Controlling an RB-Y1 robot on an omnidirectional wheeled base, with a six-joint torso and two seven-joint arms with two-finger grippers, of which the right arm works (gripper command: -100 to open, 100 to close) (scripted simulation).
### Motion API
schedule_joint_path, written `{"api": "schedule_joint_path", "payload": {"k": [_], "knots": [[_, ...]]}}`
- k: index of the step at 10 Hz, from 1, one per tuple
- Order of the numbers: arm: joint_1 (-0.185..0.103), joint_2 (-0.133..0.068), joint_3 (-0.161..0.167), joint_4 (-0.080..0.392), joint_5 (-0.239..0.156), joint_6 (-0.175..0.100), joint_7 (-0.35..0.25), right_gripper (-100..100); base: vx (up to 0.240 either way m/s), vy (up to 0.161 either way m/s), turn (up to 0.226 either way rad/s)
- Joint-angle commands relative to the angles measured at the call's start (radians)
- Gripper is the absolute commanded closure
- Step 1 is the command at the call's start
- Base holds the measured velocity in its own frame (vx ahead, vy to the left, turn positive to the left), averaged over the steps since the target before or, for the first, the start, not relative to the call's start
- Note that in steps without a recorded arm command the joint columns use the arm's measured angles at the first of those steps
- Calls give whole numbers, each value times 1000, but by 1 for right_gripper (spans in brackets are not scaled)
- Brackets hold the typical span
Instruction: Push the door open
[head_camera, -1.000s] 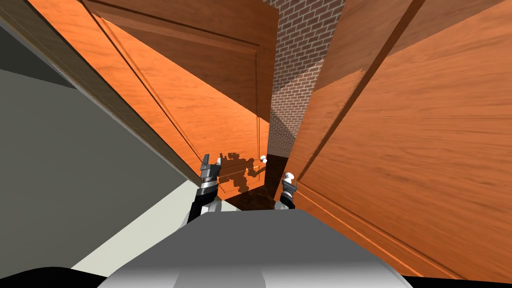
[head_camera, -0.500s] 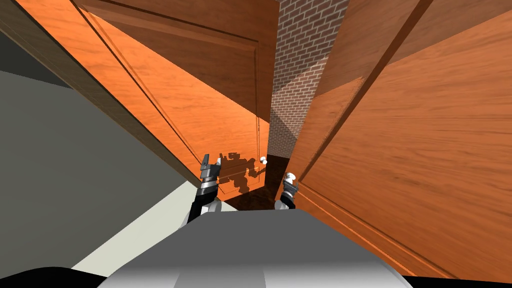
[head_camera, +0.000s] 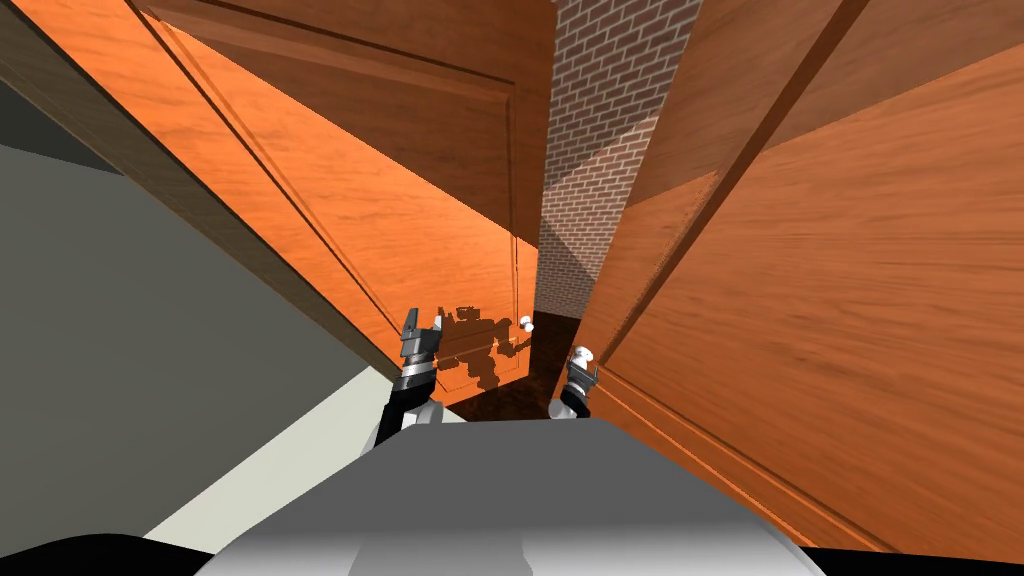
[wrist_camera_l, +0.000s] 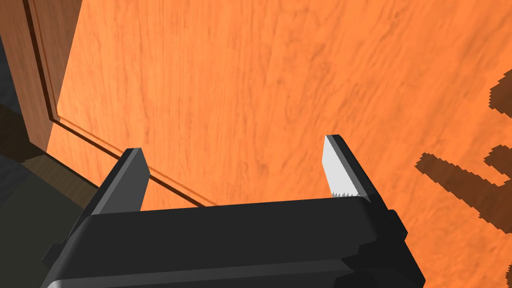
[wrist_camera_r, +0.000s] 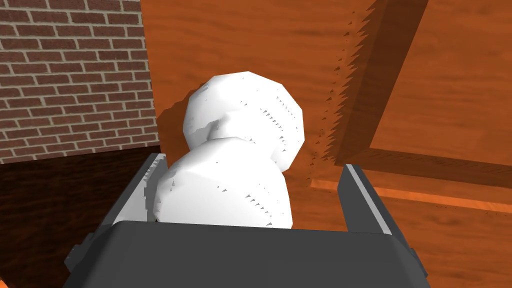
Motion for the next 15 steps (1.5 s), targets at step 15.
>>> {"api": "schedule_joint_path", "payload": {"k": [15], "knots": [[-33, -26, -171, 55, -29, -32, 7, 100, 12, -13, 59]]}}
